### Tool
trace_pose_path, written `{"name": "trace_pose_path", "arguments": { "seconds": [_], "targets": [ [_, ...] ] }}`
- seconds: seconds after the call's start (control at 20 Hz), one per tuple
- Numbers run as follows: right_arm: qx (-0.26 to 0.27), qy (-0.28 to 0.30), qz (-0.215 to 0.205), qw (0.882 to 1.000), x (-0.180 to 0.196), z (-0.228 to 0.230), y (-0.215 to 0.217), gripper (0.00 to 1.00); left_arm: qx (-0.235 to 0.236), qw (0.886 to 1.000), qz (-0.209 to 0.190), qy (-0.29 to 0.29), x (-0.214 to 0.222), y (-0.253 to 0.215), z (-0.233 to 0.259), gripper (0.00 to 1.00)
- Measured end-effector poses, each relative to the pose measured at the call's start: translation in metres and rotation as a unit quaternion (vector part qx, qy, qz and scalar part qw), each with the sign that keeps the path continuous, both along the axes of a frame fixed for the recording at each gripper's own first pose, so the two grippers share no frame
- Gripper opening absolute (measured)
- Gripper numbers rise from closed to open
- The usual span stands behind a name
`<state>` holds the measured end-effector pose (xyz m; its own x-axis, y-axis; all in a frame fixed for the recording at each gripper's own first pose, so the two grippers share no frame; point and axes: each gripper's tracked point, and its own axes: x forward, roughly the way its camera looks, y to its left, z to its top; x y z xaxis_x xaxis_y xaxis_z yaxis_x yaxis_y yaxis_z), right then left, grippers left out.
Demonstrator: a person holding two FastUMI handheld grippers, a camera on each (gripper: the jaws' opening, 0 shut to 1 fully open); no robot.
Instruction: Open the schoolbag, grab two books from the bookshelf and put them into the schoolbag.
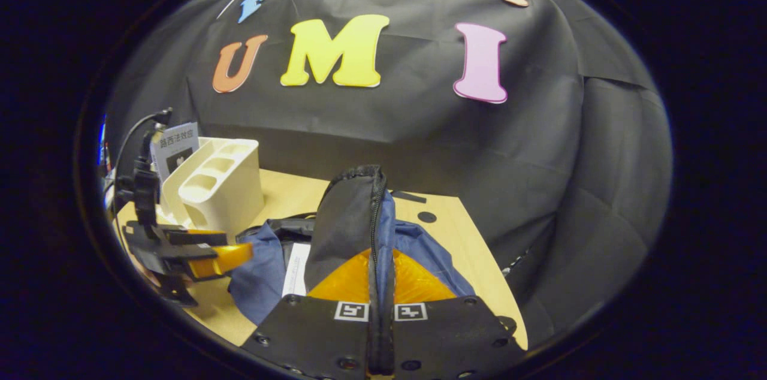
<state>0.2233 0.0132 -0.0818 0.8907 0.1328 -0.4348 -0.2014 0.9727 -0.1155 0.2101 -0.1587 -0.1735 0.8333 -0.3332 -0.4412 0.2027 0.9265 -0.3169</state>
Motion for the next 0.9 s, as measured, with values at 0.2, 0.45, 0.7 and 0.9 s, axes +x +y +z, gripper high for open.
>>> {"name": "trace_pose_path", "arguments": {
  "seconds": [0.2, 0.45, 0.7, 0.9],
  "targets": [
    [0.018, -0.011, -0.005, 1.0, -0.001, 0.0, 0.005, 0.01, 0.026, 0.999, 0.024, -0.009, -0.026, 0.064, 0.006, 0.97],
    [0.013, -0.011, -0.03, 0.999, 0.0, -0.007, 0.004, 0.01, 0.091, 0.992, 0.066, -0.049, -0.052, 0.153, 0.026, 0.97],
    [-0.002, -0.025, -0.039, 0.999, -0.01, -0.002, 0.007, 0.04, 0.125, 0.984, 0.106, -0.063, -0.055, 0.215, 0.04, 0.97],
    [0.006, -0.023, -0.051, 0.998, -0.017, -0.002, 0.006, 0.01, 0.119, 0.981, 0.11, -0.102, -0.054, 0.239, 0.074, 0.98]
  ]
}}
